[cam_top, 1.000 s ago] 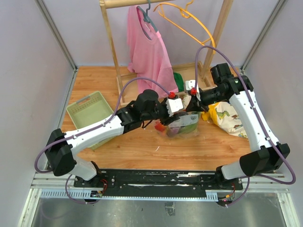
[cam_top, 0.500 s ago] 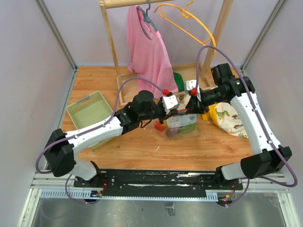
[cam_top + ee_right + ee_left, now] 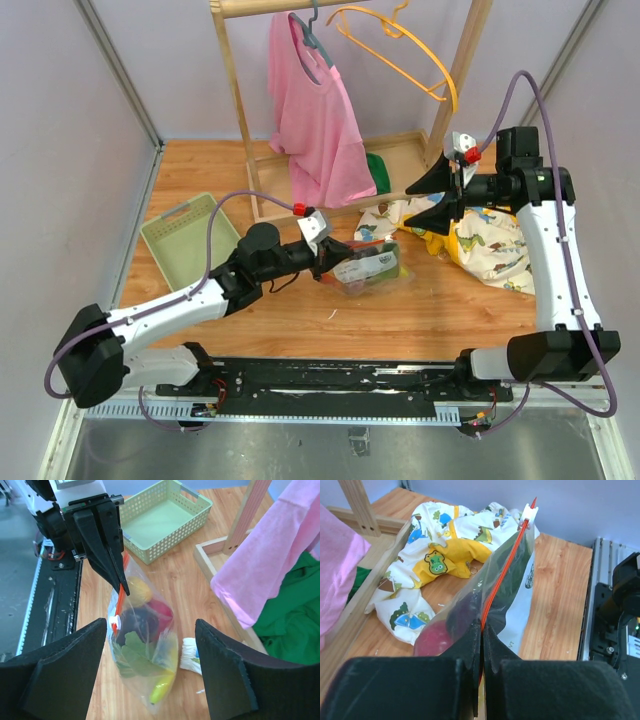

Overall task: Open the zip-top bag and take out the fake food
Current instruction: Pick up the zipper food storage bag at the center of the board.

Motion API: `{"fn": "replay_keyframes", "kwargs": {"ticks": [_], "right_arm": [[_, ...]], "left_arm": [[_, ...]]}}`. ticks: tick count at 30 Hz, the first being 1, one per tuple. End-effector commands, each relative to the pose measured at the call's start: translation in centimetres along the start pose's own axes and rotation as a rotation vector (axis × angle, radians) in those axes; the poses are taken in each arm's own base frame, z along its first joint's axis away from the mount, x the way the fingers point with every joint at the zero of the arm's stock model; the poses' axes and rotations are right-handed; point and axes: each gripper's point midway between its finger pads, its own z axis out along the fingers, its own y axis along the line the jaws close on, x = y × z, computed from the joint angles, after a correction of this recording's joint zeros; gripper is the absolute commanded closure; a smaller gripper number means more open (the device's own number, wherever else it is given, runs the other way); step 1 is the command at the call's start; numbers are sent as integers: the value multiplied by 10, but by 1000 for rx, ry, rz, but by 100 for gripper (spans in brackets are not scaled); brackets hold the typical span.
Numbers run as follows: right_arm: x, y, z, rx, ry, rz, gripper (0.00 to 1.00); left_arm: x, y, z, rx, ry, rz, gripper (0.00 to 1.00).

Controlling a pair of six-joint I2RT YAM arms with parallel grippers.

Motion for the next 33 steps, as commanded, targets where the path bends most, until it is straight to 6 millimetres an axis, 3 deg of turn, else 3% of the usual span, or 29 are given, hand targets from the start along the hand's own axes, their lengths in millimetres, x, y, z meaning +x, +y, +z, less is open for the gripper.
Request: {"fn": "replay_keyframes", "kwargs": {"ticks": [1,11,21,33], "right_arm": [[-1,3,4,-42,-97,97,27],[32,22,21,-91,-97,149,21],[64,34,44,-152,-76,184,22],[75,41,63,-201,-66,258,36]], "left_arm": [[-35,0,-8,-29,-139,-27,100],[-37,-2,-16,-37,-149,-86,100],[-34,-1,-21,-56,-162,-117,100],[-34,1,-24,-76,-194,-166,100]]}}
